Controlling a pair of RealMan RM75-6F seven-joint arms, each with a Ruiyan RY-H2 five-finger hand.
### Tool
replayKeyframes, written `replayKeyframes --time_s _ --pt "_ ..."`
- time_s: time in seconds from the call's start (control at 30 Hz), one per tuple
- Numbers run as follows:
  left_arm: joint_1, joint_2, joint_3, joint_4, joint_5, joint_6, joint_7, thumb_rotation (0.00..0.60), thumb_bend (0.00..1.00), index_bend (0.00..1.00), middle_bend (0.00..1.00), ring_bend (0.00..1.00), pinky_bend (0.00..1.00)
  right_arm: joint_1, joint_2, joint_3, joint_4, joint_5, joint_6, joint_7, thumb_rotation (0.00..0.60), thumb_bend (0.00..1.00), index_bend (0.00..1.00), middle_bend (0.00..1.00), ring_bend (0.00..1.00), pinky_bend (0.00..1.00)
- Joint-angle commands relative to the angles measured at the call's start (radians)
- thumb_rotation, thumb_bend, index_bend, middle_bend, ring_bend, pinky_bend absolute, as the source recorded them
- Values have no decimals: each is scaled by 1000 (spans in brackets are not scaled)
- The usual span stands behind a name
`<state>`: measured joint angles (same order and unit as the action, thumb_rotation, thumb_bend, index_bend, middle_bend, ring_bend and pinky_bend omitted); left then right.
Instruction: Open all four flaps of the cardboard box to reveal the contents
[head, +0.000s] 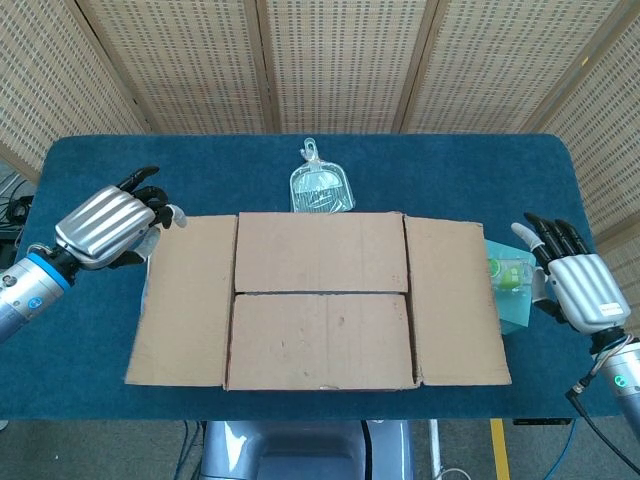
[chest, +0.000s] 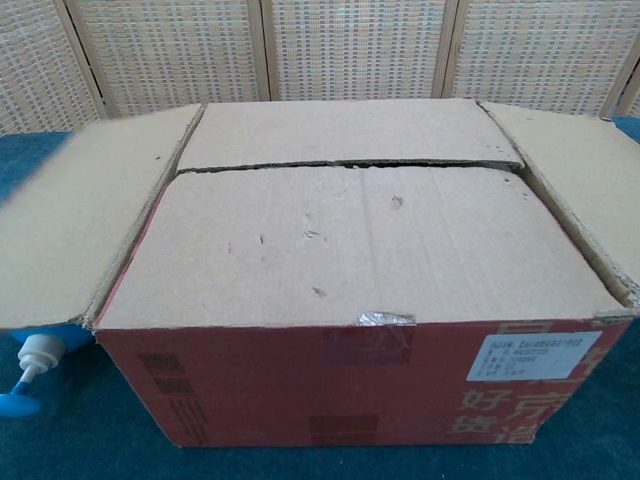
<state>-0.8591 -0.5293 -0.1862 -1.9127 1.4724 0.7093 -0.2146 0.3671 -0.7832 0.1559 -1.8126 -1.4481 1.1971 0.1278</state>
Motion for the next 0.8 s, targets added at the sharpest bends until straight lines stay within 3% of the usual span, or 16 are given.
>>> replayKeyframes --time_s 0.03,0.1,0.3,0.43,0.8 --pt "18 -61 -6 -8 -68 29 89 600 282 317 360 218 0 -1 -4 -4 4 -3 -2 2 600 878 2 0 0 0" --pt "19 -119 -13 -19 -116 56 156 600 186 290 304 172 0 -2 -10 -6 7 -7 0 6 600 878 2 0 0 0" --pt "16 -204 -21 -37 -200 101 275 600 62 215 174 51 0 -4 -20 -8 11 -14 5 9 600 878 2 0 0 0" --pt "6 -250 -22 -52 -242 109 326 600 28 173 115 3 0 -4 -26 -11 14 -19 6 7 600 878 2 0 0 0" --pt "-31 -396 -20 -69 -343 140 448 600 8 136 23 0 0 -8 -35 -13 22 -21 13 14 600 878 2 0 0 0"
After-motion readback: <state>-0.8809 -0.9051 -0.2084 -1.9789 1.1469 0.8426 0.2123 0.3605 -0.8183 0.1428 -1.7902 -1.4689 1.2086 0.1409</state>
